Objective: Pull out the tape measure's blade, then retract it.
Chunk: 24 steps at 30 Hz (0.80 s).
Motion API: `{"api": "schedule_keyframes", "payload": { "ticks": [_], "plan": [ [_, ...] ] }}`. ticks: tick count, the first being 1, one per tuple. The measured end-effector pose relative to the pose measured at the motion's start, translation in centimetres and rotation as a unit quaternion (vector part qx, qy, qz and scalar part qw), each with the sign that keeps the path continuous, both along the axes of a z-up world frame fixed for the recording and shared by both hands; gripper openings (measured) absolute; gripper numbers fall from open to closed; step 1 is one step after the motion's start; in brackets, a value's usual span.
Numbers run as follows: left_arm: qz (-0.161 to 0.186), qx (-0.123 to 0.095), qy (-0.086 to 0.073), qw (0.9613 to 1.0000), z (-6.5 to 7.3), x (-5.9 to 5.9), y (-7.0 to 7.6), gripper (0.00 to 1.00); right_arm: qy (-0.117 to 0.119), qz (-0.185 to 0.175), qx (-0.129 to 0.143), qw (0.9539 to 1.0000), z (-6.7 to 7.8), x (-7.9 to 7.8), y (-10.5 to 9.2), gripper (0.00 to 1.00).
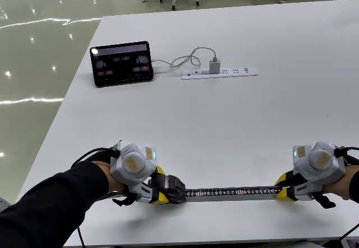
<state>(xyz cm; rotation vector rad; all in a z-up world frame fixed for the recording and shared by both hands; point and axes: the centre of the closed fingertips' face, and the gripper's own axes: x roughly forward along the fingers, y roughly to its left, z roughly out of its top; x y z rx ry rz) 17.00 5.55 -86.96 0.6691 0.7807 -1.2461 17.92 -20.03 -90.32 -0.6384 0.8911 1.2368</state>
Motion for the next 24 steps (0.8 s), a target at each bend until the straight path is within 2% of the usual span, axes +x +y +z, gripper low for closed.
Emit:
{"api": "schedule_keyframes", "payload": {
  "ticks": [24],
  "plan": [
    [0.002, -0.003, -0.001, 1.0, 0.02, 0.0, -0.02, 0.31, 0.001, -0.001, -0.007, 1.0, 0.14, -0.17, -0.4, 0.1]
  ]
}}
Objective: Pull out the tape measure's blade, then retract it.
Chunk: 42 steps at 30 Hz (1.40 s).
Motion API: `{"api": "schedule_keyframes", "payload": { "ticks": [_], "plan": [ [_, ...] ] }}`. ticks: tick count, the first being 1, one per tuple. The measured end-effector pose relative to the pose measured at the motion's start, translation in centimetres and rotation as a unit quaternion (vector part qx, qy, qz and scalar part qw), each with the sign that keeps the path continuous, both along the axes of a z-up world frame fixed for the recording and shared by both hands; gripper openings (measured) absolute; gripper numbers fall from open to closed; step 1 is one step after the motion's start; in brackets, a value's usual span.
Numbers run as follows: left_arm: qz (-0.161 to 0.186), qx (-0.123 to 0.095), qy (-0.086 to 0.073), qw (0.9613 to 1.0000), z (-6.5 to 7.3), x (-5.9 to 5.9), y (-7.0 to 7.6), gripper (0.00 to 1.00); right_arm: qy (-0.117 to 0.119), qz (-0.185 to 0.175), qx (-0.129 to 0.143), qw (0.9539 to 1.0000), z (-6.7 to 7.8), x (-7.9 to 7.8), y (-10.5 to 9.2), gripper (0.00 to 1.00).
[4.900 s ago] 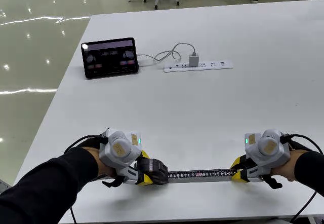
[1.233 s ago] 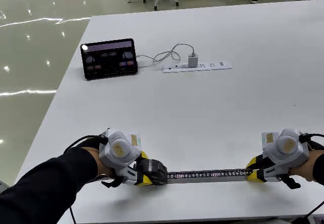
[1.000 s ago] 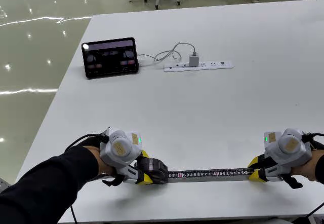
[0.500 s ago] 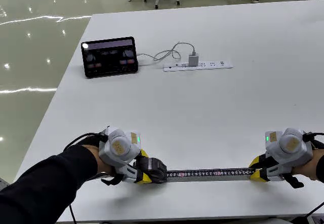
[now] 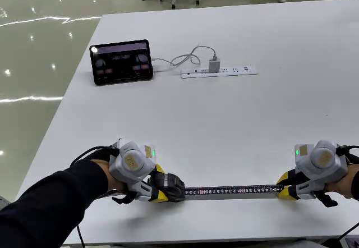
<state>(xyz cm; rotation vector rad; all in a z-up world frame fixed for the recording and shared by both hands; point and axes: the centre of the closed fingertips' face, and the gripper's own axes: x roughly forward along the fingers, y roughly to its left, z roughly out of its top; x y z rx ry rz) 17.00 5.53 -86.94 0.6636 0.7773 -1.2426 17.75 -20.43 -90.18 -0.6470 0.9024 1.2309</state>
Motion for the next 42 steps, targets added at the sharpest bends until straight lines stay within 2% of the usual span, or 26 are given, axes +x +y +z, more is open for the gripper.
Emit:
{"api": "schedule_keyframes", "payload": {
  "ticks": [13, 18, 24, 27, 29, 30, 32, 33, 34, 37, 41, 42],
  "plan": [
    [-0.002, 0.006, -0.007, 1.0, 0.0, -0.1, 0.0, 0.31, -0.001, 0.026, -0.03, 0.9992, -0.2, -0.1, 0.1, 0.11],
    [-0.002, 0.007, -0.006, 1.0, 0.0, 0.0, 0.1, 0.31, 0.004, 0.025, -0.033, 0.9991, -0.3, -0.1, 0.1, 0.12],
    [0.001, 0.008, -0.008, 0.9999, 0.0, 0.0, 0.1, 0.31, -0.005, 0.036, -0.035, 0.9987, -0.3, -0.1, 0.1, 0.12],
    [0.005, 0.003, -0.009, 0.9999, 0.0, 0.1, 0.0, 0.32, -0.007, 0.038, -0.034, 0.9987, -0.3, -0.1, 0.1, 0.12],
    [0.03, -0.017, 0.006, 0.9994, 0.2, 0.1, -0.2, 0.33, -0.007, 0.036, -0.033, 0.9988, -0.3, -0.1, 0.1, 0.13],
    [0.032, -0.016, 0.005, 0.9993, 0.3, 0.2, 0.0, 0.33, -0.011, 0.033, -0.031, 0.9989, -0.3, 0.0, 0.1, 0.15],
    [0.029, 0.014, -0.005, 0.9995, -0.3, 0.1, 1.3, 0.32, -0.013, 0.026, -0.022, 0.9993, 0.1, -0.1, 0.3, 0.2],
    [0.031, 0.037, -0.004, 0.9988, -0.7, -0.1, 2.2, 0.32, -0.012, 0.021, -0.017, 0.9995, 0.2, 0.0, 0.3, 0.21],
    [0.035, 0.041, 0.0, 0.9986, -0.8, -0.2, 2.5, 0.32, -0.014, 0.022, -0.016, 0.9996, 0.3, 0.0, 0.3, 0.21],
    [0.052, 0.029, -0.002, 0.9982, -0.8, -0.1, 3.2, 0.38, -0.005, 0.006, -0.013, 0.9999, 0.8, -0.1, 0.3, 0.23],
    [0.093, 0.01, -0.018, 0.9954, -0.1, 0.9, 3.9, 0.41, -0.012, 0.006, -0.009, 0.9999, 1.6, -0.1, 0.1, 0.24],
    [0.094, 0.006, -0.015, 0.9954, 0.0, 0.8, 3.9, 0.43, -0.013, 0.004, -0.008, 0.9999, 1.7, 0.0, 0.0, 0.25]
  ]
}}
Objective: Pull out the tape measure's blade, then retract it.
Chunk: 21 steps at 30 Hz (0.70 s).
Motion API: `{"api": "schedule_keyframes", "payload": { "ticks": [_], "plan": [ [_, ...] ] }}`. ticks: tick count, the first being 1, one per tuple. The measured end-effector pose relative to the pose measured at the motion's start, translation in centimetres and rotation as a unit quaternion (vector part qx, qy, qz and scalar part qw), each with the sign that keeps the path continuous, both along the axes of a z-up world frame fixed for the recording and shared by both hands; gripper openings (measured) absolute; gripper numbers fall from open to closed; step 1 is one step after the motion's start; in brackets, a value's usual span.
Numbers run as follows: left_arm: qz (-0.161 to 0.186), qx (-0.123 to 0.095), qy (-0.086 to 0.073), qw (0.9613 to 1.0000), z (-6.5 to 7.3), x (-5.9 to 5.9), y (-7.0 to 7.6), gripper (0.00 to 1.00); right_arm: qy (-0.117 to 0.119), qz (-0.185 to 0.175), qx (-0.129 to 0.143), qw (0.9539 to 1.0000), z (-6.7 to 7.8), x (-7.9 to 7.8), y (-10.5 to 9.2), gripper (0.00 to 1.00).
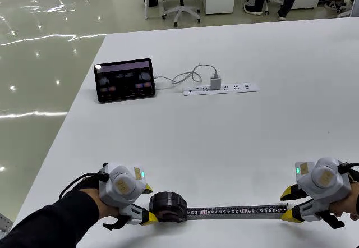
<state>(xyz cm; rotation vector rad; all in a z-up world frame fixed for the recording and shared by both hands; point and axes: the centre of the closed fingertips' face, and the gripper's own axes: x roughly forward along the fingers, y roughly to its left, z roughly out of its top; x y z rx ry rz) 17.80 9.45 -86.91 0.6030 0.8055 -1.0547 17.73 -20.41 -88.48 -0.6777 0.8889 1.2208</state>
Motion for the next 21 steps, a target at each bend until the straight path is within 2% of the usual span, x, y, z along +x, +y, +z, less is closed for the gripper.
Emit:
{"api": "schedule_keyframes", "payload": {
  "ticks": [4, 10, 12, 15, 17, 21],
  "plan": [
    [0.018, -0.01, -0.008, 0.9998, 0.4, 0.7, 0.4, 0.5, -0.008, -0.012, 0.009, 0.9999, 0.7, 0.3, -0.2, 0.27],
    [0.051, -0.03, 0.001, 0.9982, 0.9, 1.0, 0.6, 0.56, -0.013, -0.041, 0.02, 0.9989, 1.1, 0.6, -0.6, 0.36],
    [0.072, -0.042, 0.008, 0.9965, 1.0, 1.1, 0.7, 0.59, -0.016, -0.055, 0.027, 0.998, 1.2, 0.8, -0.7, 0.4],
    [0.106, -0.058, 0.012, 0.9926, 1.2, 1.5, 0.9, 0.67, -0.024, -0.073, 0.038, 0.9963, 1.4, 0.9, -0.9, 0.47],
    [0.133, -0.074, 0.014, 0.9883, 1.4, 1.7, 1.0, 0.77, -0.03, -0.091, 0.049, 0.9942, 1.6, 1.1, -1.0, 0.51],
    [0.169, -0.089, 0.011, 0.9815, 1.5, 2.0, 1.8, 0.85, -0.04, -0.116, 0.065, 0.9903, 2.4, 1.2, -1.4, 0.6]
  ]
}}
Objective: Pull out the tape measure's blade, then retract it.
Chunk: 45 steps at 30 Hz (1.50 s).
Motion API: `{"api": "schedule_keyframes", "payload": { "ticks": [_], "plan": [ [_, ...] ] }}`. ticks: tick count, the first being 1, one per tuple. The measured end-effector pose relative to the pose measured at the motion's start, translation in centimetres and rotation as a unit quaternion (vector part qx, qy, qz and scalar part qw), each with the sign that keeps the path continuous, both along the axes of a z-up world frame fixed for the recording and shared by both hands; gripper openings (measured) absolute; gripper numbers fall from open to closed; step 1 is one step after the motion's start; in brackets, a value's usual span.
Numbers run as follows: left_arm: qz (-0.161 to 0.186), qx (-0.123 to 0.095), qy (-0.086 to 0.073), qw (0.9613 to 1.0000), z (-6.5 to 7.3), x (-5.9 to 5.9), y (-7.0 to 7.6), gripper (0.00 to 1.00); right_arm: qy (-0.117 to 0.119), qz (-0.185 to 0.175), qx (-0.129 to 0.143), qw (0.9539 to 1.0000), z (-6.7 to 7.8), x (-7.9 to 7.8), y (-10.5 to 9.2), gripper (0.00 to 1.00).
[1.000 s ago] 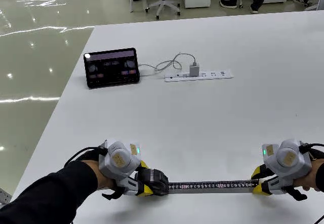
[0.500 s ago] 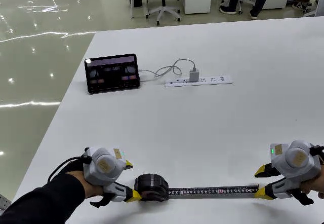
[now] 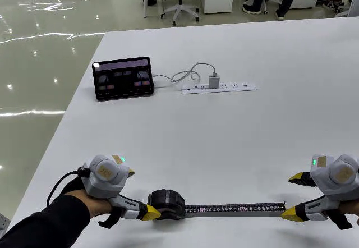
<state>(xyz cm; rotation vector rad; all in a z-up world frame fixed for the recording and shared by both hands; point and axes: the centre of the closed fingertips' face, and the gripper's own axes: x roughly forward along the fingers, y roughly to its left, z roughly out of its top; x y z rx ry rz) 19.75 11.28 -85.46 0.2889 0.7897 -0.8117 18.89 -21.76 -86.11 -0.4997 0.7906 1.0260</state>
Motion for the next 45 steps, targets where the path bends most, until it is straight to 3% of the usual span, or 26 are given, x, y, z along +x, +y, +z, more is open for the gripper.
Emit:
{"api": "schedule_keyframes", "payload": {
  "ticks": [5, 13, 15, 19, 22, 24, 25, 27, 33, 45],
  "plan": [
    [0.053, -0.024, -0.015, 0.9982, 0.5, 0.5, 1.0, 1.0, -0.002, -0.022, 0.02, 0.9995, 0.6, -0.3, -0.3, 0.69],
    [0.093, -0.038, -0.034, 0.9944, 1.2, 0.0, 2.9, 1.0, -0.035, -0.068, 0.047, 0.996, 2.3, -0.6, -1.4, 0.8],
    [0.106, -0.042, -0.043, 0.9926, 1.6, 0.0, 3.4, 1.0, -0.038, -0.082, 0.055, 0.9944, 2.4, -0.5, -1.9, 0.83],
    [0.123, -0.053, -0.044, 0.99, 1.9, -0.3, 4.1, 1.0, -0.039, -0.096, 0.059, 0.9929, 2.6, -1.0, -2.6, 0.85],
    [0.125, -0.058, -0.057, 0.9888, 2.2, -0.7, 4.3, 1.0, -0.036, -0.104, 0.07, 0.9915, 2.6, -1.6, -2.8, 0.86],
    [0.122, -0.074, -0.063, 0.9878, 2.3, -1.1, 4.1, 1.0, -0.037, -0.106, 0.071, 0.9911, 2.4, -1.9, -3.0, 0.88],
    [0.123, -0.073, -0.063, 0.9878, 2.2, -1.2, 4.3, 1.0, -0.039, -0.11, 0.07, 0.9907, 2.3, -2.1, -3.1, 0.9],
    [0.122, -0.061, -0.08, 0.9875, 2.4, -1.2, 4.6, 1.0, -0.04, -0.112, 0.071, 0.9903, 2.3, -2.3, -3.2, 0.92],
    [0.121, -0.061, -0.089, 0.9867, 2.8, -2.0, 4.6, 1.0, -0.054, -0.118, 0.064, 0.9894, 2.6, -2.9, -4.4, 1.0],
    [0.125, -0.067, -0.08, 0.9867, 2.6, -3.3, 4.5, 1.0, -0.048, -0.129, 0.055, 0.9889, 2.1, -4.2, -7.0, 1.0]
  ]
}}
